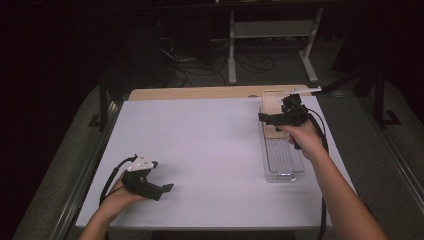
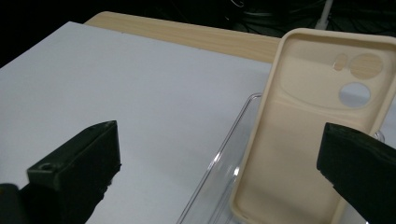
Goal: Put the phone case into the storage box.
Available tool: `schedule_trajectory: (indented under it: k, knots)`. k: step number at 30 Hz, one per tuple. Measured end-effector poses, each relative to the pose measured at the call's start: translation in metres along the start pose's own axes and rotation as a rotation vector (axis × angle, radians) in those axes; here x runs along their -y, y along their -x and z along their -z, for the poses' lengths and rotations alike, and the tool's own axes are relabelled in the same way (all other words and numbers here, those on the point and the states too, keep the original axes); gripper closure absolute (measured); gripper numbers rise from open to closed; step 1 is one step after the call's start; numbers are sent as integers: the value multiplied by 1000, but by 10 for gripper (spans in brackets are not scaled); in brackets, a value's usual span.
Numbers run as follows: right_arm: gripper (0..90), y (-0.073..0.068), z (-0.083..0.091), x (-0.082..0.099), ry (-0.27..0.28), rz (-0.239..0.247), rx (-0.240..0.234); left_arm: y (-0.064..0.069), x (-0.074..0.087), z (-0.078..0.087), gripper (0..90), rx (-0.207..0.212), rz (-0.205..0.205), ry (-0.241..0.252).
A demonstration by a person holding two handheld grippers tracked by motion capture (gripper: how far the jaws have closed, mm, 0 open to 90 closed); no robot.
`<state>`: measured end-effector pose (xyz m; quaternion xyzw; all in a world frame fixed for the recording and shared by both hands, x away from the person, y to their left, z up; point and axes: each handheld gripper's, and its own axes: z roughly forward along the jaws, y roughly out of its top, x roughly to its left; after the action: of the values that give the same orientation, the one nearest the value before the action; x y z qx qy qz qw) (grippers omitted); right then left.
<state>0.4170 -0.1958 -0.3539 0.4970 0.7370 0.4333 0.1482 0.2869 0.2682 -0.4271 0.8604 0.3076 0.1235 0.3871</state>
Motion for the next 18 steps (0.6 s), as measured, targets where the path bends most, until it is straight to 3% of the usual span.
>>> schedule_trajectory:
  k: [18]
  knots:
    - [0, -18, 34, 46, 47, 101, -102, 0, -7, 7, 10, 22, -22, 15]
